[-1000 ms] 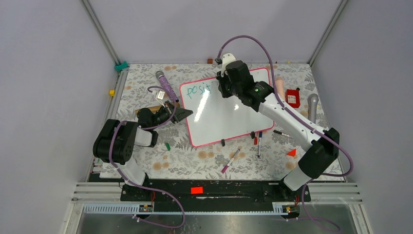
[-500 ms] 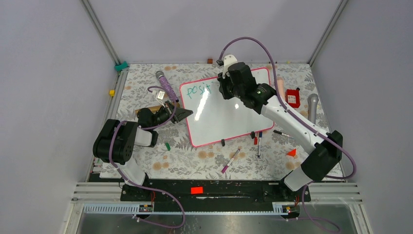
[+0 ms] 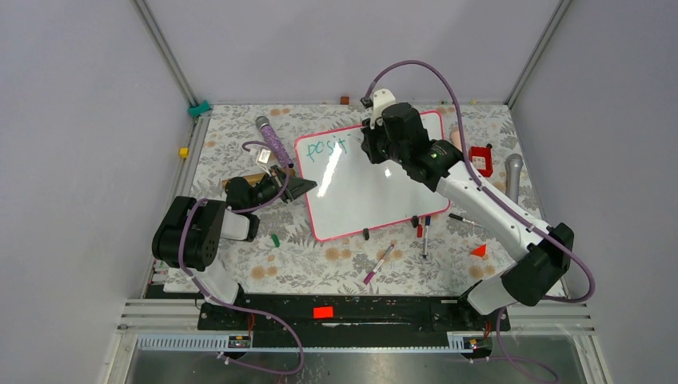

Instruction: Write a sentence on the whiteboard

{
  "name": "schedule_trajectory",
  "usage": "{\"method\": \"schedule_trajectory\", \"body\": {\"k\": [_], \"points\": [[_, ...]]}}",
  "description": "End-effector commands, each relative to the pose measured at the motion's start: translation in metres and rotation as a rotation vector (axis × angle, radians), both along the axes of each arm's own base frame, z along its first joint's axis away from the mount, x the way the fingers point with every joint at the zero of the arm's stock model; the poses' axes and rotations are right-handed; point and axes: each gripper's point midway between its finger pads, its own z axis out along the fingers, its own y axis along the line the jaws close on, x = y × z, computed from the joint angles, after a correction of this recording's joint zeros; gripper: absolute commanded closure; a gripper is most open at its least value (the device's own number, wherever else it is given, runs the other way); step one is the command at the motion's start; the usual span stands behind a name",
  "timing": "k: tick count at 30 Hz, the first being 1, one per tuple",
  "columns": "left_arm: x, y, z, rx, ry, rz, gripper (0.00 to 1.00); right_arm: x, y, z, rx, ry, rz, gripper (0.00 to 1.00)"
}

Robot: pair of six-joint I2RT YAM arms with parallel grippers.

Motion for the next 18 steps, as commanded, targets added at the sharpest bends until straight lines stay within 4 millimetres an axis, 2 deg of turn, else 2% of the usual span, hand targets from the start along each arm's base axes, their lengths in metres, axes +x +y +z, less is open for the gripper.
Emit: {"method": "schedule_trajectory", "body": {"k": [1,12,18], "points": [[0.009,0.008,-0.004,0.037,-0.031,0.062,1.00,0.006,0.004,0.001,0.012,-0.004,-0.001,1.00],[0.008,0.008,-0.003,0.033,-0.035,0.058,1.00,0.016,0.007,-0.016,-0.022,0.017,-0.017,1.00],[0.009,0.008,-0.002,0.033,-0.036,0.059,1.00,0.010,0.004,-0.019,-0.027,0.038,-0.013,1.00]]}}
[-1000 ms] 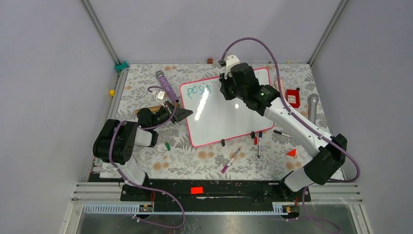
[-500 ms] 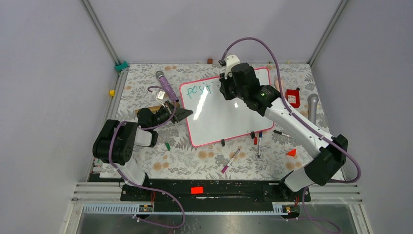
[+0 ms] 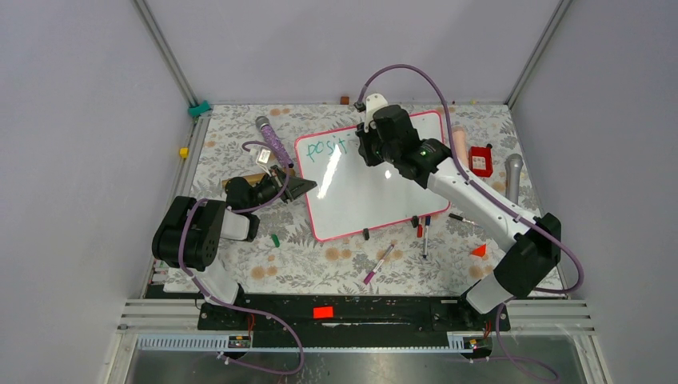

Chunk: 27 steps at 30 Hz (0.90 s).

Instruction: Write a sentence on the whiteboard

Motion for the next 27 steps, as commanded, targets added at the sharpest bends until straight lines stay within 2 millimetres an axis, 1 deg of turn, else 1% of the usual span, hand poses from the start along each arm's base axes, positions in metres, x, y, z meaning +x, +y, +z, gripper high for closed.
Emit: {"method": "schedule_trajectory", "body": {"k": [1,8,16,19,25,26,27], "points": [[0.009,0.008,-0.002,0.032,-0.039,0.059,1.00,0.000,-0.004,0.009,0.013,-0.012,-0.013,1.00],[0.008,0.008,-0.002,0.034,-0.040,0.058,1.00,-0.015,-0.010,-0.002,0.014,0.019,0.004,1.00],[0.008,0.008,-0.001,0.036,-0.044,0.062,1.00,-0.024,-0.014,-0.004,0.013,0.038,0.015,1.00],[0.008,0.008,-0.002,0.037,-0.043,0.062,1.00,-0.025,-0.015,-0.001,0.018,0.030,0.014,1.00],[0.008,0.007,-0.002,0.037,-0.041,0.059,1.00,-0.021,-0.013,0.017,0.036,-0.004,0.008,1.00],[0.008,0.007,-0.002,0.037,-0.042,0.060,1.00,-0.065,-0.049,0.126,0.209,-0.225,0.012,1.00],[0.008,0.008,-0.002,0.037,-0.041,0.060,1.00,-0.023,-0.015,0.035,0.060,-0.038,0.010,1.00]]}}
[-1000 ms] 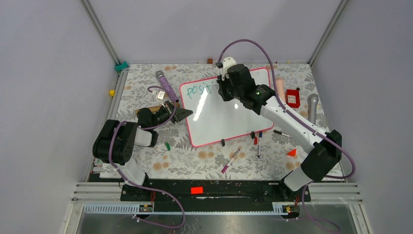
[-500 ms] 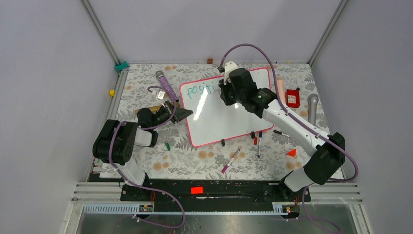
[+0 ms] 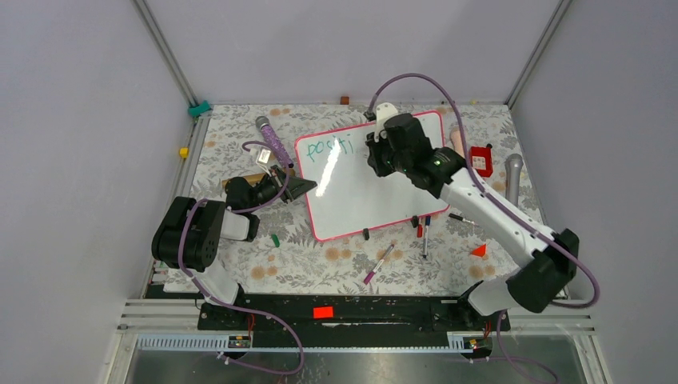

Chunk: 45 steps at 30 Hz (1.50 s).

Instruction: Write a sentence on the whiteboard

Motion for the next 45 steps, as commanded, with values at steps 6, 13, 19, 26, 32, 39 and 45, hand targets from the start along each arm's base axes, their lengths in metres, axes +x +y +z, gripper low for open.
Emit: {"method": "schedule_trajectory", "body": {"k": [6,13,19,26,32,39,45], "points": [[0.008,0.007,-0.002,0.036,-0.040,0.060,1.00,0.018,0.001,0.036,0.030,-0.073,-0.042,1.00],[0.008,0.007,-0.002,0.037,-0.039,0.060,1.00,0.023,0.000,0.034,0.018,-0.070,-0.053,1.00],[0.008,0.007,-0.002,0.038,-0.039,0.061,1.00,0.026,-0.002,0.033,0.014,-0.071,-0.064,1.00],[0.008,0.008,-0.002,0.039,-0.041,0.061,1.00,0.030,-0.007,0.037,0.013,-0.081,-0.079,1.00],[0.008,0.007,-0.002,0.039,-0.040,0.061,1.00,0.035,-0.005,0.039,0.017,-0.083,-0.080,1.00],[0.009,0.007,-0.002,0.039,-0.040,0.061,1.00,0.039,-0.003,0.031,0.005,-0.068,-0.080,1.00],[0.008,0.007,-0.003,0.039,-0.038,0.060,1.00,0.037,-0.006,0.024,-0.004,-0.056,-0.083,1.00]]}}
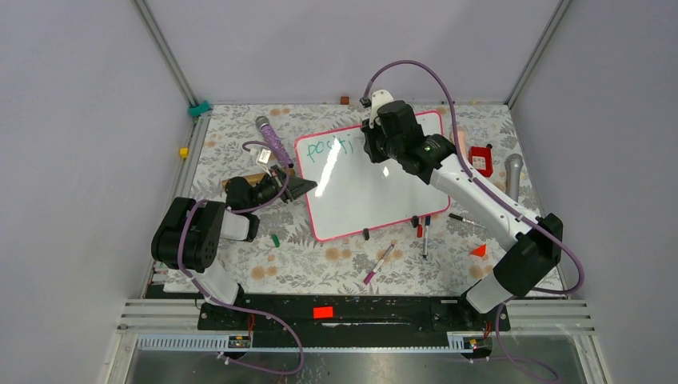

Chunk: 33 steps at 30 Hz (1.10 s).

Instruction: Write a sentence on the whiteboard

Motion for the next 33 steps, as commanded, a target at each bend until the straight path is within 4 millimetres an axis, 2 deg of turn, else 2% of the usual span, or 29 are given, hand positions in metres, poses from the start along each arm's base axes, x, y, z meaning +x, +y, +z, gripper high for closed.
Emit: {"method": "schedule_trajectory", "body": {"k": [1,12,18,33], "points": [[0.008,0.008,-0.002,0.034,-0.040,0.059,1.00,0.004,-0.006,0.011,0.005,-0.027,-0.021,1.00],[0.008,0.007,-0.002,0.034,-0.040,0.058,1.00,-0.014,-0.015,-0.006,0.000,0.012,-0.013,1.00],[0.008,0.007,-0.002,0.034,-0.041,0.057,1.00,-0.019,-0.018,-0.008,0.003,0.020,-0.011,1.00],[0.008,0.006,-0.002,0.034,-0.041,0.055,1.00,0.011,-0.015,0.004,0.003,-0.012,-0.067,1.00]]}}
